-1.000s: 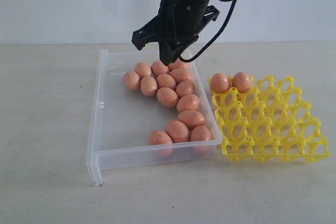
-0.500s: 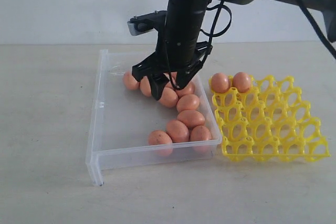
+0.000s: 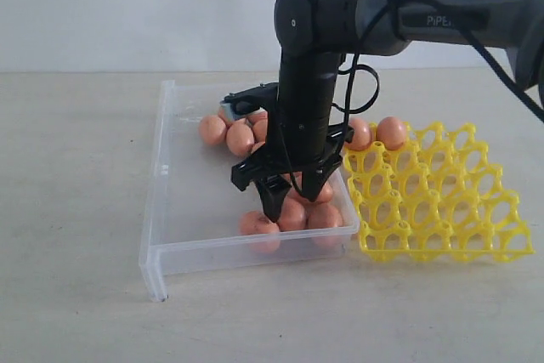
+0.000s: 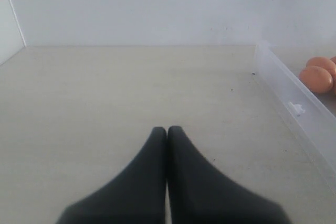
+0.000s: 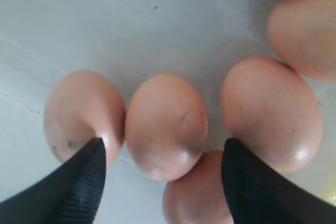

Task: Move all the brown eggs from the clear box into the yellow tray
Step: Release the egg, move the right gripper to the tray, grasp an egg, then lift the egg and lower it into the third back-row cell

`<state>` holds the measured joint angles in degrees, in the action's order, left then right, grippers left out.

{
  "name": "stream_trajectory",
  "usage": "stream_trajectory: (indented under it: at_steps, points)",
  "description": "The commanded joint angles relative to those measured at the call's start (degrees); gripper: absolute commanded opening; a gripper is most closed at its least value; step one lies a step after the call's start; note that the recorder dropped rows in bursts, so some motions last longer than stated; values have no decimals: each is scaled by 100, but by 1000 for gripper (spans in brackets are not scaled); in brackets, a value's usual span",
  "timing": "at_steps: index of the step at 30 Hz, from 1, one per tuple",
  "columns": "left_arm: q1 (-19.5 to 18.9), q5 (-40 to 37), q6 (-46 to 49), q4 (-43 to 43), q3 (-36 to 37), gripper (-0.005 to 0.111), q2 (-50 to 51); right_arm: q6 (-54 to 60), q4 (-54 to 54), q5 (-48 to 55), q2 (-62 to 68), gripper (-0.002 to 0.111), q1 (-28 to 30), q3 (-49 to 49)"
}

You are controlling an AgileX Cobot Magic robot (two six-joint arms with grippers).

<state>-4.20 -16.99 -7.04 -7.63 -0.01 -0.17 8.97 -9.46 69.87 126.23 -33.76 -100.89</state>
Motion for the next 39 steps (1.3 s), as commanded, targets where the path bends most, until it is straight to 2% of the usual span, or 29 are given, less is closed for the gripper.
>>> stream_trajectory:
  at_steps: [1, 9, 11, 14, 15, 16, 21, 23, 26, 30, 32, 33, 35, 37, 39]
  points:
    - [22, 49, -21, 9, 1, -4, 17, 66, 95, 9, 29, 62, -1, 44]
    - [22, 49, -21, 9, 1, -4, 17, 66, 111, -112, 240, 62, -1, 44]
    - [22, 49, -21, 9, 1, -4, 17, 66, 126, -265, 293, 58, -1, 44]
    - [22, 49, -21, 9, 1, -4, 17, 53, 104, -477, 330, 33, -1, 44]
    - [22, 49, -21, 9, 1, -4, 17, 53, 94, -533, 330, 20, -1, 44]
    - [22, 49, -21, 9, 1, -4, 17, 37, 80, -562, 330, 0, -1, 44]
    - [22, 49, -21, 9, 1, -4, 17, -10, -31, -403, 305, 0, -1, 44]
    - [22, 49, -21, 9, 1, -4, 17, -223, -90, -810, 168, 0, -1, 44]
    - [22, 49, -21, 9, 1, -4, 17, -739, -353, -2575, -279, 0, -125, 44]
    - [22, 49, -21, -38, 1, -4, 17, -739, -106, -4665, -692, 0, -931, 458]
    - [22, 49, -21, -54, 1, -4, 17, -739, 118, -6535, -1091, 0, -1377, 1370]
    - [22, 49, -21, -54, 1, -4, 17, -739, 118, -7785, -1397, 0, -1572, 2124]
    - [22, 49, -21, -54, 1, -4, 17, -739, -31, -9447, -1714, 0, -1673, 2984]
    - [22, 49, -21, -54, 1, -4, 17, -750, -202, -10859, -1923, 0, -1673, 3647]
    - [22, 49, -21, -54, 1, -4, 17, -854, -301, -11722, -2094, 0, -1586, 4217]
